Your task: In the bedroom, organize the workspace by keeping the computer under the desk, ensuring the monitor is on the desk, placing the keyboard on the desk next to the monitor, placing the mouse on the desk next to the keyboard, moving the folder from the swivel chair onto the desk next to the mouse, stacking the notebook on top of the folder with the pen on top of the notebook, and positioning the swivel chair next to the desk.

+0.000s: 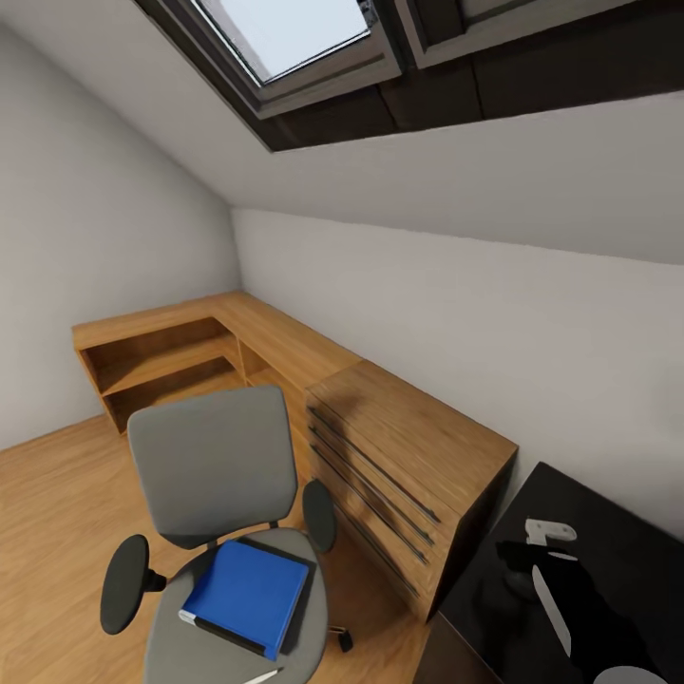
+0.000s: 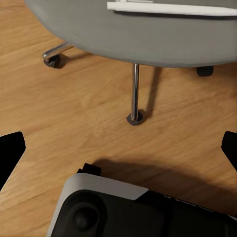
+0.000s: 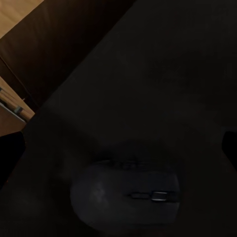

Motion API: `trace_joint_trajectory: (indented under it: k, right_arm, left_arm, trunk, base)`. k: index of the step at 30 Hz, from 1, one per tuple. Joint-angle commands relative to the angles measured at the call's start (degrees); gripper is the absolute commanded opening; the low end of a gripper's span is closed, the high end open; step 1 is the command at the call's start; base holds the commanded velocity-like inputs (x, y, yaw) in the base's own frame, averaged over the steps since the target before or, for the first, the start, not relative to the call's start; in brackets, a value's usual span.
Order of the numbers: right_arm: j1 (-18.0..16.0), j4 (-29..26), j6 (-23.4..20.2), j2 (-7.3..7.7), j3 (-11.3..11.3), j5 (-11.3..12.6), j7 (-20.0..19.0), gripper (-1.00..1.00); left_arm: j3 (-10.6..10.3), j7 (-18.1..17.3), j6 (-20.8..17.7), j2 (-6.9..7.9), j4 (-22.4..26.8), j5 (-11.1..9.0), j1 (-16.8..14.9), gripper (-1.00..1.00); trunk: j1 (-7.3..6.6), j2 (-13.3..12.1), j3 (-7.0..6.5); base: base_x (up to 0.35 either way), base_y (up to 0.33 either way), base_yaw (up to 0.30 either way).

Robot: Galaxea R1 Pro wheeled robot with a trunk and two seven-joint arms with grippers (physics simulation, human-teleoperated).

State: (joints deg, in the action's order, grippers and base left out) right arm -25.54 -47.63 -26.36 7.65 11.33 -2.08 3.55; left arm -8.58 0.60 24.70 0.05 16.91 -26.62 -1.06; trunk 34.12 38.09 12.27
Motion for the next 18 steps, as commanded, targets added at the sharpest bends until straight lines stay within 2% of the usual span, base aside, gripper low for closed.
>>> trace_joint_trajectory:
  k: [1,18]
  right_arm:
    - [-0.03,-0.05,-0.34,0.00,0.00,-0.21,0.05,1.00]
    - [-0.03,0.08,-0.36,-0.04,0.00,-0.21,0.05,1.00]
  left_arm:
    - [-0.47,0.05,0.26,0.03,-0.04,-0.61,-0.04,1.00]
    - [-0.42,0.01,0.26,0.19,-0.04,-0.62,-0.03,1.00]
  trunk:
    - [0.01,0.07,0.09]
    - [0.01,0.07,0.09]
  base:
    - [0.000,0.000,0.000]
    - [0.000,0.000,0.000]
